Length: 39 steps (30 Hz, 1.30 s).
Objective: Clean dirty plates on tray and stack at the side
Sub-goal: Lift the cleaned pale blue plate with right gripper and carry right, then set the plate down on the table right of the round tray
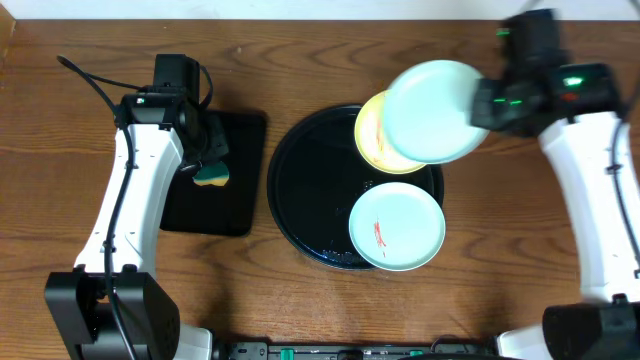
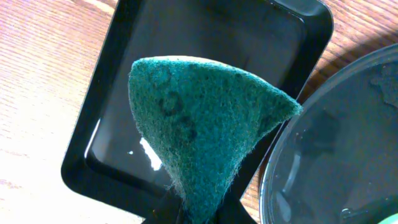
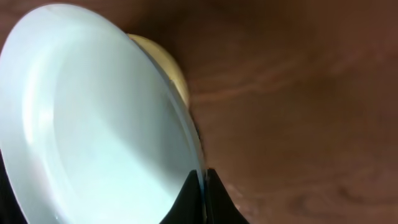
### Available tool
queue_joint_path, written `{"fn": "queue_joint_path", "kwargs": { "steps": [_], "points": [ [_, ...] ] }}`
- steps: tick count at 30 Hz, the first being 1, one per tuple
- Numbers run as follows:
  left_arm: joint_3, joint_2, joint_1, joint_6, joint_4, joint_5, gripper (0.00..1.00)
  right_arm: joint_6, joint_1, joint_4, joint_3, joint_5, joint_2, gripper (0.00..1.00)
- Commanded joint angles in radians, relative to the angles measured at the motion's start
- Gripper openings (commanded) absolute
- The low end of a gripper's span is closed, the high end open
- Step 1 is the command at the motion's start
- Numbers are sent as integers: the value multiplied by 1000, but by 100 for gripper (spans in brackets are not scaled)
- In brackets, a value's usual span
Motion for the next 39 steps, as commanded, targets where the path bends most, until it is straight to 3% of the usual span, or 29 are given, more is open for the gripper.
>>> {"fn": "queue_joint_path", "kwargs": {
  "steps": [1, 7, 12, 24, 28, 35, 39],
  "points": [
    [-6, 9, 1, 17, 1, -1, 7, -27, -137, -34, 14, -79, -13, 1],
    [-6, 9, 0, 17, 2, -1, 7, -26, -367, -45, -45, -79, -13, 1],
    [-6, 9, 1, 17, 2, -2, 8, -15, -486, 46, -229, -80, -13, 1],
    [-6, 9, 0, 17, 2, -1, 7, -26, -494, 584, -716, -174, -13, 1],
    [-6, 9, 1, 17, 2, -2, 8, -23, -490, 689, -828, -173, -13, 2],
    [-6, 9, 1, 17, 2, -2, 7, -24, -490, 699, -846, -179, -17, 18],
    [-6, 9, 0, 17, 2, -2, 7, -83, -487, 566, -751, -304, -25, 28]
  ]
}}
